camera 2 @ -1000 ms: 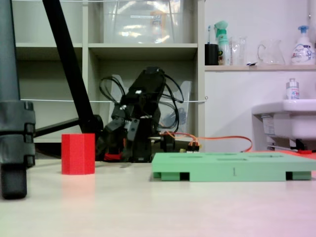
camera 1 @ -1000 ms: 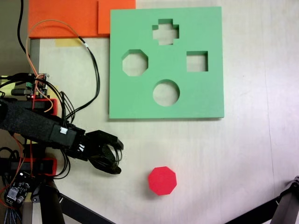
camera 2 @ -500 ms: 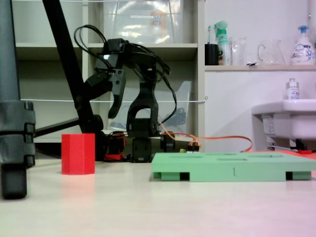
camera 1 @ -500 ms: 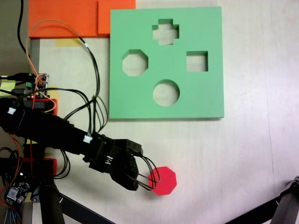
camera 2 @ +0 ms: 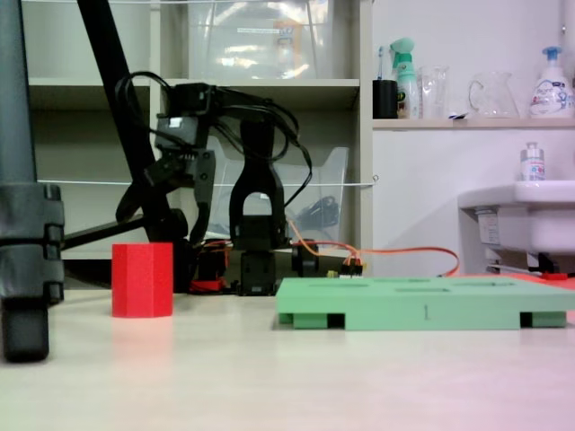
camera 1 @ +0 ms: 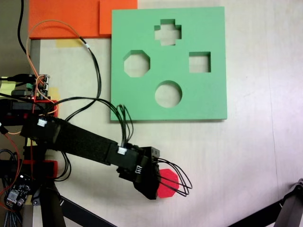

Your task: Put the octagonal pillar block into the corresponding hole

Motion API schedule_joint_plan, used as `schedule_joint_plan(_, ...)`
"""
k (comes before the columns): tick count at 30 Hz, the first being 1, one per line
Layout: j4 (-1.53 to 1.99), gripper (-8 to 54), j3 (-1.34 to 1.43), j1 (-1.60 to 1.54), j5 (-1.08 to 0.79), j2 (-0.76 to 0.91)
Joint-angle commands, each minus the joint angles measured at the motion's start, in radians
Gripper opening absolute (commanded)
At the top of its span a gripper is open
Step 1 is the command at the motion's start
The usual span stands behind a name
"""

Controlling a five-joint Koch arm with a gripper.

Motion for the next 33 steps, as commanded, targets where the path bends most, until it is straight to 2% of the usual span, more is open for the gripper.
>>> schedule_joint_plan(1, 0.012, 52.2, -0.061, 0.014, 0.014, -0.012)
schedule_joint_plan(33, 0.009, 52.0, -0.150, 0.040, -0.028, -0.242)
